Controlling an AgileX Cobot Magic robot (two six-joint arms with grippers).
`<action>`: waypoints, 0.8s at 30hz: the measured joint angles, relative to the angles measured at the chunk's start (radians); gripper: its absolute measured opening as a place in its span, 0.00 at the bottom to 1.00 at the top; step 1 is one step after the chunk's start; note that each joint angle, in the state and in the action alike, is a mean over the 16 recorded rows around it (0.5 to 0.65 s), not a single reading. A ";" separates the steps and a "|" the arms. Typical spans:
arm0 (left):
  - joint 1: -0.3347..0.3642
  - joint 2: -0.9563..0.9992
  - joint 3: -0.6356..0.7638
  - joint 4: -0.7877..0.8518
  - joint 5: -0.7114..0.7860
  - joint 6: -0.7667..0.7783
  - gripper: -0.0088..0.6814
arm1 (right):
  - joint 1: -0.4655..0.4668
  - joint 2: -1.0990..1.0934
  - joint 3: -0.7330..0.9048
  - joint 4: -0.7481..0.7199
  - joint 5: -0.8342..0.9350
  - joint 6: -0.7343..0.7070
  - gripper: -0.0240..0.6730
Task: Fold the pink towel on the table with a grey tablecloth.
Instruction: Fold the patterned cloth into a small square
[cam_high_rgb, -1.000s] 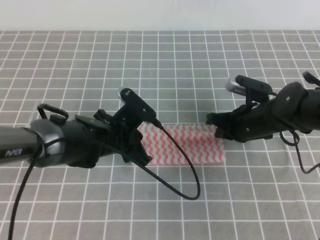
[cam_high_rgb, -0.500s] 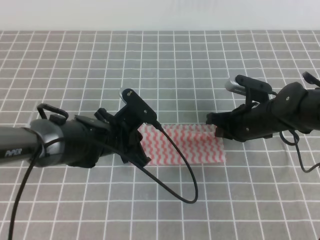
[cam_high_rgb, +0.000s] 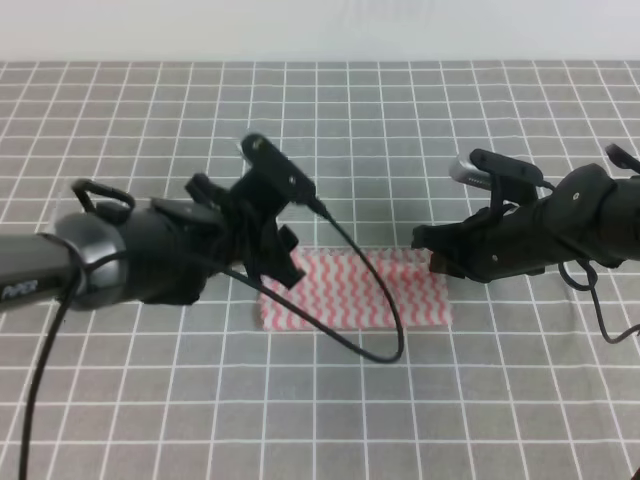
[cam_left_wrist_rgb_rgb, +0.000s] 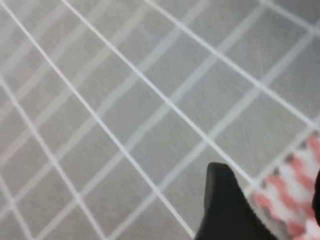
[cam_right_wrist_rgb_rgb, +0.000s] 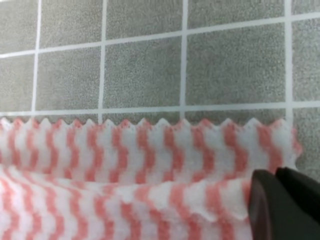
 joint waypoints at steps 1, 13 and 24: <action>0.000 -0.005 -0.005 -0.008 0.000 0.000 0.47 | 0.000 0.000 0.000 0.001 0.000 0.000 0.01; 0.000 -0.050 -0.019 -0.162 0.127 0.000 0.29 | 0.000 0.000 0.000 0.005 -0.005 0.000 0.01; 0.000 -0.016 -0.018 -0.213 0.252 -0.002 0.03 | 0.000 -0.001 0.000 0.010 -0.006 0.000 0.01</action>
